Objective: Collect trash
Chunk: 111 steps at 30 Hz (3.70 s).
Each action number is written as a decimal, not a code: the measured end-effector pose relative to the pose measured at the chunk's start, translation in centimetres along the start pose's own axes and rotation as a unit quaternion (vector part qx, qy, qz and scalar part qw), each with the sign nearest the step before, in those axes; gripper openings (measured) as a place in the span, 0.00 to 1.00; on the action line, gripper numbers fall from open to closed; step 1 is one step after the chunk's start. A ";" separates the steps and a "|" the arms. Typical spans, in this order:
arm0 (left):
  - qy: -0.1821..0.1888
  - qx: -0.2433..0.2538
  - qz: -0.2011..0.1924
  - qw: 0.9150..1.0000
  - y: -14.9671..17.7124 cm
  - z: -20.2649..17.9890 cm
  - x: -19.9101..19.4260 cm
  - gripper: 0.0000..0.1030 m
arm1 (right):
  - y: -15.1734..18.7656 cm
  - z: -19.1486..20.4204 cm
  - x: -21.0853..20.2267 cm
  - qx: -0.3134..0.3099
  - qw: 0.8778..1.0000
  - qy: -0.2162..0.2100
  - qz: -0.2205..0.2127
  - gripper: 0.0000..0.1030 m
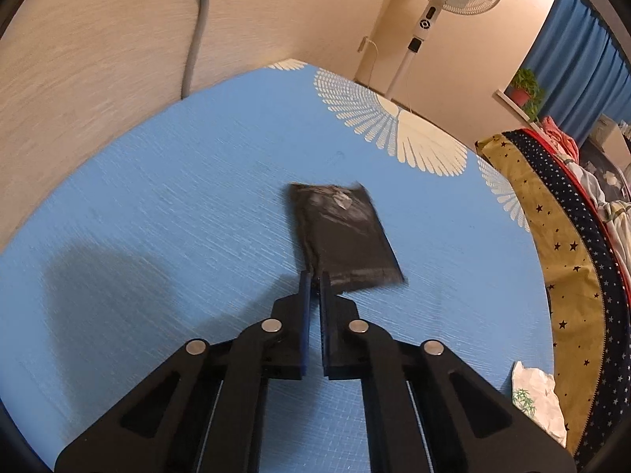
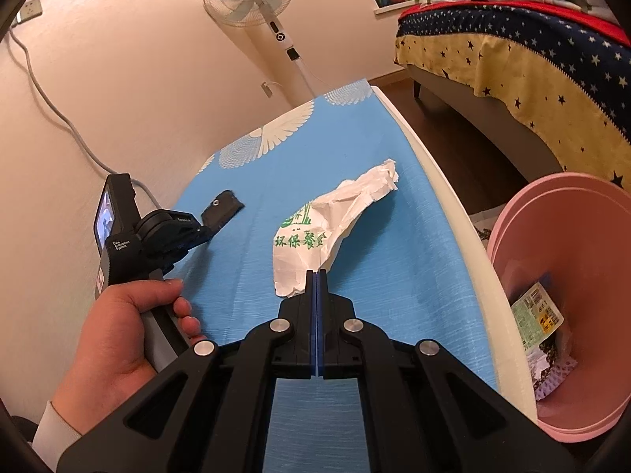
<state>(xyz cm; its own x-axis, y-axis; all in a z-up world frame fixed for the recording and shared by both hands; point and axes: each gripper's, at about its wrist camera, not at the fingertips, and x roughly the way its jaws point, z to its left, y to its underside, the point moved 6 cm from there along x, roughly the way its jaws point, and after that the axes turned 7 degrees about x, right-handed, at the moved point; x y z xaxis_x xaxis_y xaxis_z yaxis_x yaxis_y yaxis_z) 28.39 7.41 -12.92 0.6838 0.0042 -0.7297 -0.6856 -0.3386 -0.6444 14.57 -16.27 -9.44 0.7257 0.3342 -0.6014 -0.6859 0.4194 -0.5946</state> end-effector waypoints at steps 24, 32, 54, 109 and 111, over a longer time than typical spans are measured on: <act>0.001 0.093 -0.068 0.993 1.5 -2.6 -14.4 0.00 | -0.6 -2.5 -4.6 -0.008 0.999 0.032 -0.028 0.07; 0.009 0.131 -0.082 0.988 3.8 -3.3 -18.3 0.00 | 0.5 -3.7 -3.0 0.037 0.999 0.015 -0.015 0.31; 0.024 0.163 -0.097 0.982 6.0 -5.5 -17.8 0.00 | -1.4 -2.2 -1.5 0.008 0.999 0.023 -0.037 0.02; 0.175 0.264 -0.078 0.945 15.3 -23.0 -18.8 0.00 | -4.0 -12.8 -16.9 -0.065 0.950 0.282 -0.116 0.02; 0.178 0.269 -0.074 0.944 15.8 -23.5 -18.4 0.00 | -3.9 -13.3 -16.8 -0.059 0.949 0.287 -0.115 0.02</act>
<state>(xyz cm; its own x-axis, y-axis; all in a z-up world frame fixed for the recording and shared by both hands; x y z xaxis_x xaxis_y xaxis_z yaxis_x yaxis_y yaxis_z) 10.88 -20.12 -4.28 0.7569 -0.3347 -0.5612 -0.5380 0.1683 -0.8260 4.33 -34.78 -4.11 0.7315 -0.2840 -0.6199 -0.5386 0.3168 -0.7807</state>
